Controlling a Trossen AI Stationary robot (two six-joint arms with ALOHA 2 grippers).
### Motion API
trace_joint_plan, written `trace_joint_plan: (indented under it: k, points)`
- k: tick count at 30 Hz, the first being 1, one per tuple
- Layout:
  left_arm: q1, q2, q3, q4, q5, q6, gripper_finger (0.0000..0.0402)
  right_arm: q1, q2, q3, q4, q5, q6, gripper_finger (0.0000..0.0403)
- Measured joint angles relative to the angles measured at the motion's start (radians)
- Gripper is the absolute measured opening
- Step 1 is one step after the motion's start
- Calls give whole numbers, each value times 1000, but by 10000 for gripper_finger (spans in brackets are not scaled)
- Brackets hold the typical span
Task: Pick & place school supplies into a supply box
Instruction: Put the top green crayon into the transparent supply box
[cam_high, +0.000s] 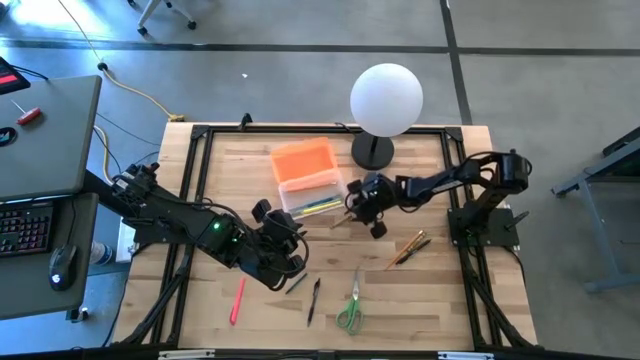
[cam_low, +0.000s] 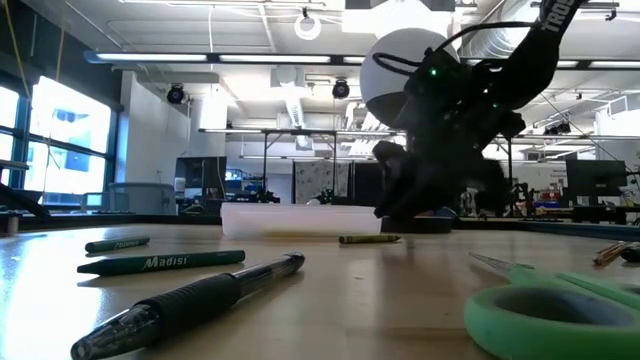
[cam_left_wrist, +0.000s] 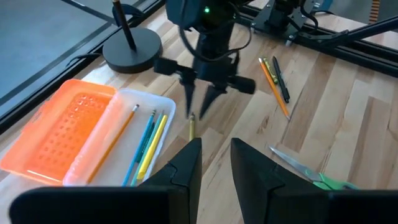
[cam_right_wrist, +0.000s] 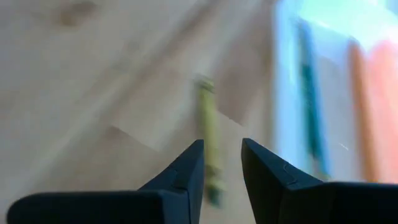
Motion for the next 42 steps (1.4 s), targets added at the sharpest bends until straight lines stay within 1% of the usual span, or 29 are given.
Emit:
trace_joint_plan:
  k: [3, 7, 12, 20, 23, 26, 30, 32, 36, 37, 40, 42]
  points:
    - [0, 0, 0, 0, 0, 0, 117, 16, 15, 0, 17, -49, -4, 83]
    - [0, 0, 0, -1, 0, 1, 117, 29, 79, 0, 68, -12, -36, 83]
    - [0, 0, 0, 2, -11, 4, 117, 22, 147, 1, 186, -27, -14, 83]
    - [0, 0, 0, 1, -10, 4, 117, 19, 211, 2, 204, -37, -6, 83]
    - [0, 0, 0, 0, -10, 4, 117, 20, 225, 3, 206, -37, 30, 81]
    - [0, 0, 0, 0, -9, 4, 117, 20, 226, 3, 200, -36, 50, 66]
    - [0, 0, 0, -1, -9, 4, 117, 22, 226, 2, 199, -38, 49, 20]
    - [0, 0, 0, -1, -8, 4, 117, 28, 226, 2, 196, -33, 59, 9]
    - [0, 0, 0, 0, -8, 3, 117, 69, 206, 3, 221, 5, 171, 17]
    - [0, 0, 0, 0, -8, 3, 117, 84, 197, 3, 231, 28, 199, 17]
    - [0, 0, 0, 0, -8, 3, 117, 137, 149, 0, 224, 114, 237, 7]
    - [0, 0, 0, 1, -8, 4, 117, 167, 101, -1, 233, 208, 199, 6]
